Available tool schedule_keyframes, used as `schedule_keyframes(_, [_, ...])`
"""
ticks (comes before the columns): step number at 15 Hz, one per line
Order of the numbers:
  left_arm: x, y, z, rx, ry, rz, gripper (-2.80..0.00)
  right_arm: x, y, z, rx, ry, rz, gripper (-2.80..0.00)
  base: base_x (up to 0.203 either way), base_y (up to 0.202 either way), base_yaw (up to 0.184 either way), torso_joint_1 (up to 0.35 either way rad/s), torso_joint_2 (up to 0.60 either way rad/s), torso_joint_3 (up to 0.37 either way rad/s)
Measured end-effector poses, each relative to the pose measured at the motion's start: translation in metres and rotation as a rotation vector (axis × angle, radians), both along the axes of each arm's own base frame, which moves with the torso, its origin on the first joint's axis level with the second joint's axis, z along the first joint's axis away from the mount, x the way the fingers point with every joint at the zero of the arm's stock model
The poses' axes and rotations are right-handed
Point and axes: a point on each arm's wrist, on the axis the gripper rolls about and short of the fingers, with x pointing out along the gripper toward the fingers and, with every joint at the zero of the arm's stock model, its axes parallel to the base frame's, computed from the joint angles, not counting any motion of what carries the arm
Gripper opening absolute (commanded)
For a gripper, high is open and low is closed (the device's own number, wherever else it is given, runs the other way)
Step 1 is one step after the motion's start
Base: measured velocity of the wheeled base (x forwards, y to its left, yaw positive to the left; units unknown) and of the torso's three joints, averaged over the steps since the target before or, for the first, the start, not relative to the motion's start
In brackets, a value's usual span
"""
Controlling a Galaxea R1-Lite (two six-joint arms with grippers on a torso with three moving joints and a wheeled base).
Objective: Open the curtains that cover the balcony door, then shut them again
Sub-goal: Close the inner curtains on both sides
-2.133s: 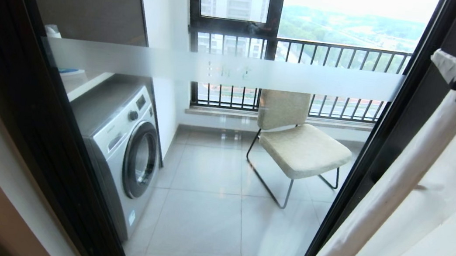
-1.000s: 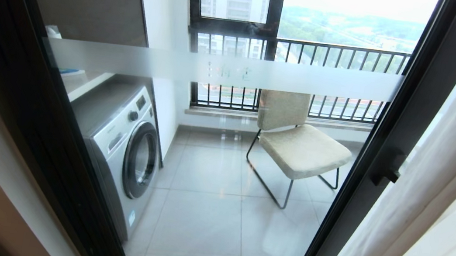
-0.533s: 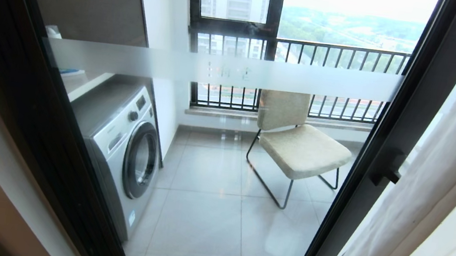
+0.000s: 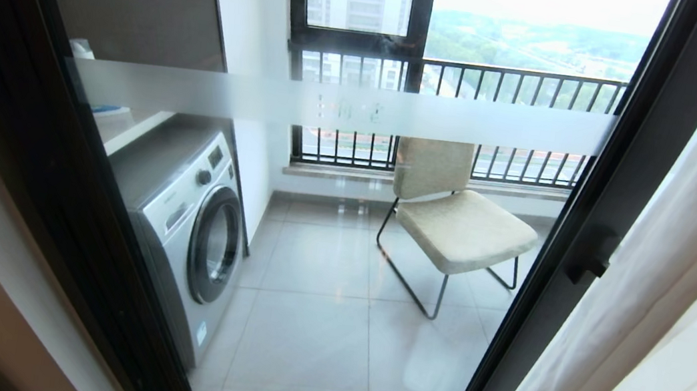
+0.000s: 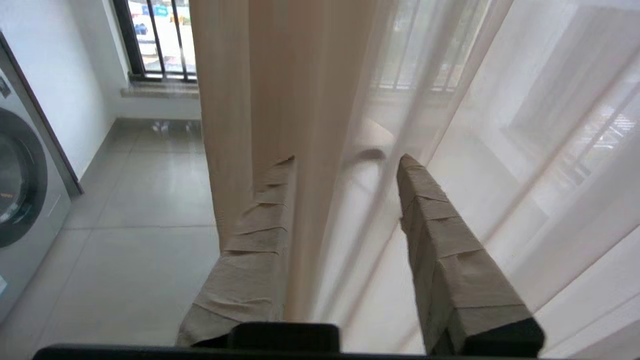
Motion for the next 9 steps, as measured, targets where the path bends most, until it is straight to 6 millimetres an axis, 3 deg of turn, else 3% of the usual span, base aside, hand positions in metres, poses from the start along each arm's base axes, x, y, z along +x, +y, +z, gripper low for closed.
schedule_keyframes(4, [0.000,0.000,0.000,0.000,0.000,0.000,-2.80,-0.024,-0.003,-0.050,0.014,0.193,-0.011,-2.80,0.000,0.000,0.000,0.000,0.00,0.000])
schedule_keyframes(9, [0.000,0.000,0.000,0.000,0.000,0.000,-2.80,-0.056,-0.006,-0.077,0.023,0.295,-0.040,-2.80,0.000,0.000,0.000,0.000,0.00,0.000])
